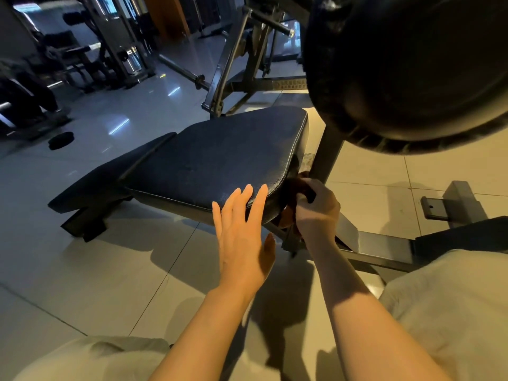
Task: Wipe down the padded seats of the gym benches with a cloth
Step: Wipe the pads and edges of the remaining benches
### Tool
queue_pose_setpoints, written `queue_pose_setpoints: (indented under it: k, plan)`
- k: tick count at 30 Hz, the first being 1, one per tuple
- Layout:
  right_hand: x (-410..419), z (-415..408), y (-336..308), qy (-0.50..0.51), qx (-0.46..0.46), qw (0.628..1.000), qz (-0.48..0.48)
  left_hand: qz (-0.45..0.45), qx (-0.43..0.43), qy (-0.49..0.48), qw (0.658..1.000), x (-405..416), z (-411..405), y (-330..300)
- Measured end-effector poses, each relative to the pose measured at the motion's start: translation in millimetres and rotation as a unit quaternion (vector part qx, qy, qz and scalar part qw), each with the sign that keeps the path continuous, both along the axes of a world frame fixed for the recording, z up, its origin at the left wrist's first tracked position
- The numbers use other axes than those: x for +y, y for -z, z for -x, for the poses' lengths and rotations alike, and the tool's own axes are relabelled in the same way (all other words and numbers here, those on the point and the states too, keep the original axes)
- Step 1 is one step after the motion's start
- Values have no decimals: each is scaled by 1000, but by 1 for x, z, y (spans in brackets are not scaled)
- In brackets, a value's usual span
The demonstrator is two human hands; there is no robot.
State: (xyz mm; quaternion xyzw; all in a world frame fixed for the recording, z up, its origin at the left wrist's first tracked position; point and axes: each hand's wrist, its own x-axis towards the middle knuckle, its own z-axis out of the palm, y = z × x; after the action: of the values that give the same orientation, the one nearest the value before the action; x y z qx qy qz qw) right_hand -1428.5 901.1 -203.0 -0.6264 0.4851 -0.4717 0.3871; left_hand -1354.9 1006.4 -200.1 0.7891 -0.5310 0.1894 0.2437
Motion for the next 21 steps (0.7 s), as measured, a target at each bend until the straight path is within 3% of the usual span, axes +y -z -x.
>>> queue_pose_setpoints:
  k: [3,4,7,9,12,15,18,21]
  plan:
    - [12,-4,-8,5,-49,989,138,20,30,13,999,1,0,-3]
    - [6,-9,-14,-11,-16,987,158,32,45,12,998,0,0,-5]
    - [-23,-22,-20,-89,51,988,116,66,64,13,996,-6,-2,-11]
    - [-32,-19,-19,-66,61,986,140,73,54,17,996,-9,-6,-17]
    - [-8,-12,-12,-95,-42,987,120,59,79,29,995,-14,-14,-28]
    - [8,-13,-9,-119,-98,972,179,43,101,30,993,-22,-19,-33]
    - [-15,-22,-17,-138,-45,964,221,22,73,21,997,-28,-15,-28]
    - [-39,-26,-34,-164,-7,969,186,13,46,8,999,-28,-12,-24]
